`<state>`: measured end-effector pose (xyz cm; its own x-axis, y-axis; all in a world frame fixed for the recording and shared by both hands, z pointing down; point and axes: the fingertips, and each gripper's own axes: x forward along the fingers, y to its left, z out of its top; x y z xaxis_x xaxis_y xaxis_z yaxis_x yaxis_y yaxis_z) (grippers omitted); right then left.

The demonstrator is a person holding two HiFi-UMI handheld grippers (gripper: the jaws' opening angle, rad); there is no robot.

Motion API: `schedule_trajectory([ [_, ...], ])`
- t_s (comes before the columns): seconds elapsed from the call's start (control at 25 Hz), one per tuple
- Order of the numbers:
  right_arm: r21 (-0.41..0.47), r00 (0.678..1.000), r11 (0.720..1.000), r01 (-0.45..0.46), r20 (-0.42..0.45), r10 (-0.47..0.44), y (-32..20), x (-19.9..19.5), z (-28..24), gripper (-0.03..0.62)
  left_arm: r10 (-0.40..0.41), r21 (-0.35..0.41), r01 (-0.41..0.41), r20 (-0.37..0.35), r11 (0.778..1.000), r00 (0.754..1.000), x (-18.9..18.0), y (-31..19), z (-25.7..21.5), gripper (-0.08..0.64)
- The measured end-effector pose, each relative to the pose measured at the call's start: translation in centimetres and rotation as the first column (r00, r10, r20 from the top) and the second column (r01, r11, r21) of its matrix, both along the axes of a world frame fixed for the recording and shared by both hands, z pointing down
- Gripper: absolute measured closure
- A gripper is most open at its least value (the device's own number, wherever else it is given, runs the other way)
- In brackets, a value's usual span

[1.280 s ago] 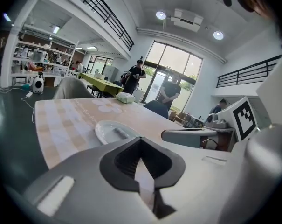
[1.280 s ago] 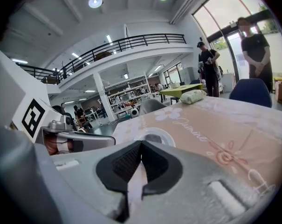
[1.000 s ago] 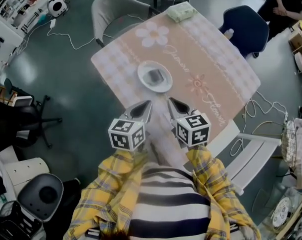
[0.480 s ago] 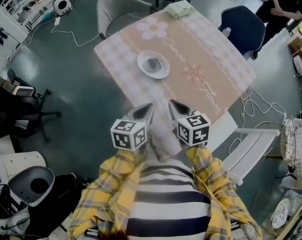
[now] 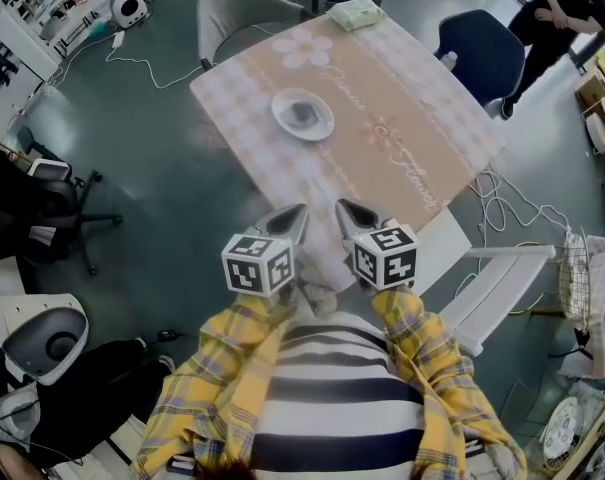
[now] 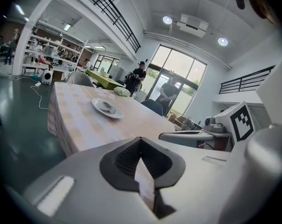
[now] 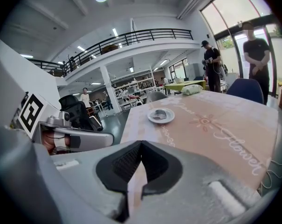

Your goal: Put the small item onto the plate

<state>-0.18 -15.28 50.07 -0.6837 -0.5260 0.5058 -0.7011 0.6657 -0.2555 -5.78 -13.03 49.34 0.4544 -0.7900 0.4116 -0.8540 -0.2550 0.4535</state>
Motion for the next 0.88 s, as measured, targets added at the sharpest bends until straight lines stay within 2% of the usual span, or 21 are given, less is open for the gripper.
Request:
schedule_trajectory([
  [0.36, -0.007, 1.000, 1.000, 0.026, -0.005, -0.026, 2.0, 0.3, 0.4, 0.595, -0.020, 0.010, 0.020, -0.005, 1.000, 1.000, 0.6, 1.5, -0.2, 0.557],
  [0.88, 0.037, 0.999, 0.998, 0.044, 0.007, -0.044, 2.4, 0.2, -0.5, 0.595, -0.033, 0.034, 0.033, -0.003, 0.999, 0.999, 1.0, 2.0, -0.5, 0.557],
])
